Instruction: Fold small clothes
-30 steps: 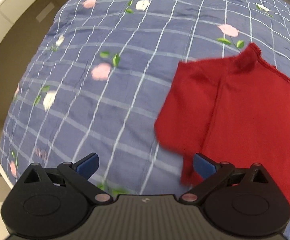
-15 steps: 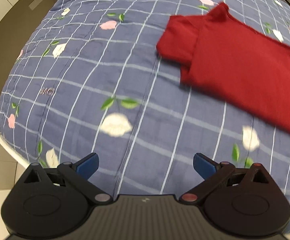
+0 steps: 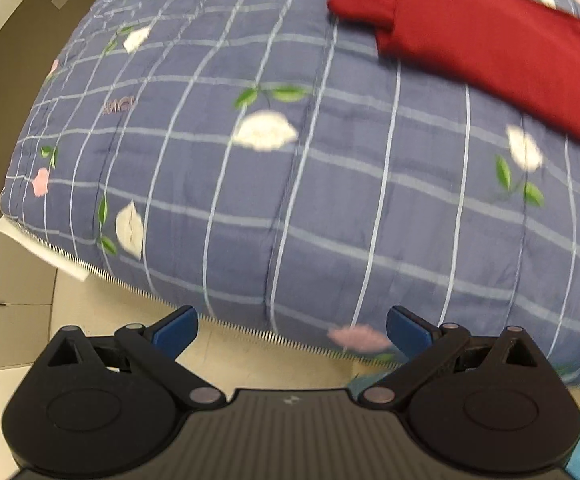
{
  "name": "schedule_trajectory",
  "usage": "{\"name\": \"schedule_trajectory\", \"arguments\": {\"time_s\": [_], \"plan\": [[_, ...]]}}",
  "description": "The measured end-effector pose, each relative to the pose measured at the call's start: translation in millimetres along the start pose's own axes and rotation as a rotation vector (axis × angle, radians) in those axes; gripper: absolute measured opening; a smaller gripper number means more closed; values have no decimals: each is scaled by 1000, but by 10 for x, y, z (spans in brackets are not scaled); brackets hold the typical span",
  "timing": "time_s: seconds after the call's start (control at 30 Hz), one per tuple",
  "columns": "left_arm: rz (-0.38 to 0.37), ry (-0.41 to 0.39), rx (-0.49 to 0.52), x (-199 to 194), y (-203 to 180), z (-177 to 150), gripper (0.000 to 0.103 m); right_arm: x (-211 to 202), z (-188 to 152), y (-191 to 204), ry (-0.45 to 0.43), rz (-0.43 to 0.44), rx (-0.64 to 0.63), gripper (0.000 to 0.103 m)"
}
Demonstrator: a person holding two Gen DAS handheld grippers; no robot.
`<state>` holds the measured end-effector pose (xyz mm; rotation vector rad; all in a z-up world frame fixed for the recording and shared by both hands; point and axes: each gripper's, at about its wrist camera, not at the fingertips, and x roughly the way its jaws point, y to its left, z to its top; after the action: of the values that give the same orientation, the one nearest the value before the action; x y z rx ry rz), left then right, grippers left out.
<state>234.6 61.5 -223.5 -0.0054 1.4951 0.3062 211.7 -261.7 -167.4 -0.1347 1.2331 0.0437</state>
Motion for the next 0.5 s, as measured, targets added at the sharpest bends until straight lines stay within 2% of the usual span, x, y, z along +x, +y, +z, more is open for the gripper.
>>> {"name": "schedule_trajectory", "arguments": {"time_s": [0.17,0.3,0.5], "plan": [[15,33,4,27,-115,-147,102,26,-201,-219,37,-2,54,102],[47,31,8,2,-275,-173,102,76,-326,-372,65,10,65,102],[66,30,9,-105,-653,-216,102,51,-347,-710,29,-4,36,102]]}}
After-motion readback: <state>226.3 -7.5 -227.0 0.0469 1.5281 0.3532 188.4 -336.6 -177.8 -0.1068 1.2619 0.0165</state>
